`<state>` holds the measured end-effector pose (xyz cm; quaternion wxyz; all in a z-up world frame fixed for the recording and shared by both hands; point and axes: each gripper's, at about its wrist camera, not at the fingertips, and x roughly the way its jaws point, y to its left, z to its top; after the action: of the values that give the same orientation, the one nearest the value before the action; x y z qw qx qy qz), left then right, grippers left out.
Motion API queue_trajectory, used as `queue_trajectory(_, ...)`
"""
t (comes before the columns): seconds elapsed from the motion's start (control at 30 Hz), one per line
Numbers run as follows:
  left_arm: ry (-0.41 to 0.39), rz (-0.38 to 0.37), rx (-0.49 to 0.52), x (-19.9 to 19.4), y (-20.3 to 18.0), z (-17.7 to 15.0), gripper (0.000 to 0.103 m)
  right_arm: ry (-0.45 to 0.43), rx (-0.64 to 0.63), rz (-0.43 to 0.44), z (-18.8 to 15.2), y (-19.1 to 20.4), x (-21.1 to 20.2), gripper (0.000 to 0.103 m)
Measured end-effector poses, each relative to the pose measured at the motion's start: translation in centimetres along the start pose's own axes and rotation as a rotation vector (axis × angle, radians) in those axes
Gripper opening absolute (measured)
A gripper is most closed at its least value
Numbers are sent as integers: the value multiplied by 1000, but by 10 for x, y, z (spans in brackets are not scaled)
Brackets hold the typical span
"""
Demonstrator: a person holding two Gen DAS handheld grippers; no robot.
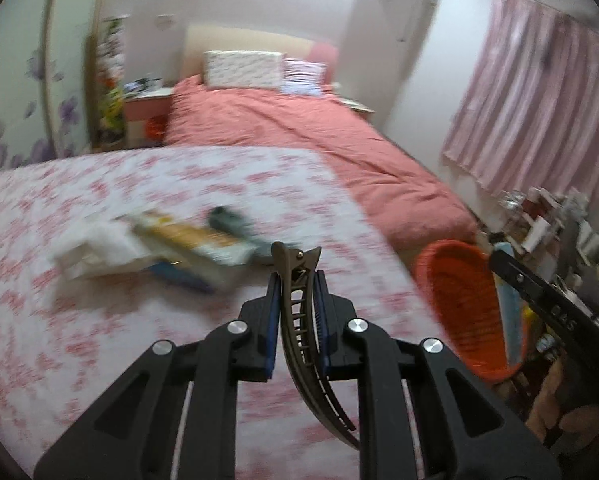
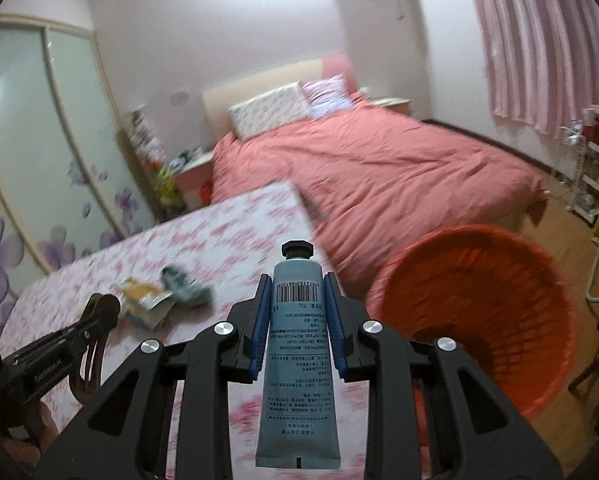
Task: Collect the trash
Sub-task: 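Carry the tube and clip over the orange basket while both tools open to drop them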
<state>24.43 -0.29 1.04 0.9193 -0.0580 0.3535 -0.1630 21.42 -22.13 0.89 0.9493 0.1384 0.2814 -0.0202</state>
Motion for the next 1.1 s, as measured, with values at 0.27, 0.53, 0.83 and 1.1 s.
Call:
queue_trajectory(0.27,41,-189,120,37,-103,5,17,-55,104,-100,11,-67,-10,27)
queue_trajectory(0.53,96,-304,207,76,-170,-3,17,-77,192,-127,12,-114,-8,27)
queue_trajectory(0.83,172,-279,208,130,-198,-10,28,-25,274,-118,7,-151,17,28)
queue_trajectory(1.1,178,-199,184,132,-163,-12,48,-5,244,-133,-1,-147,15,48)
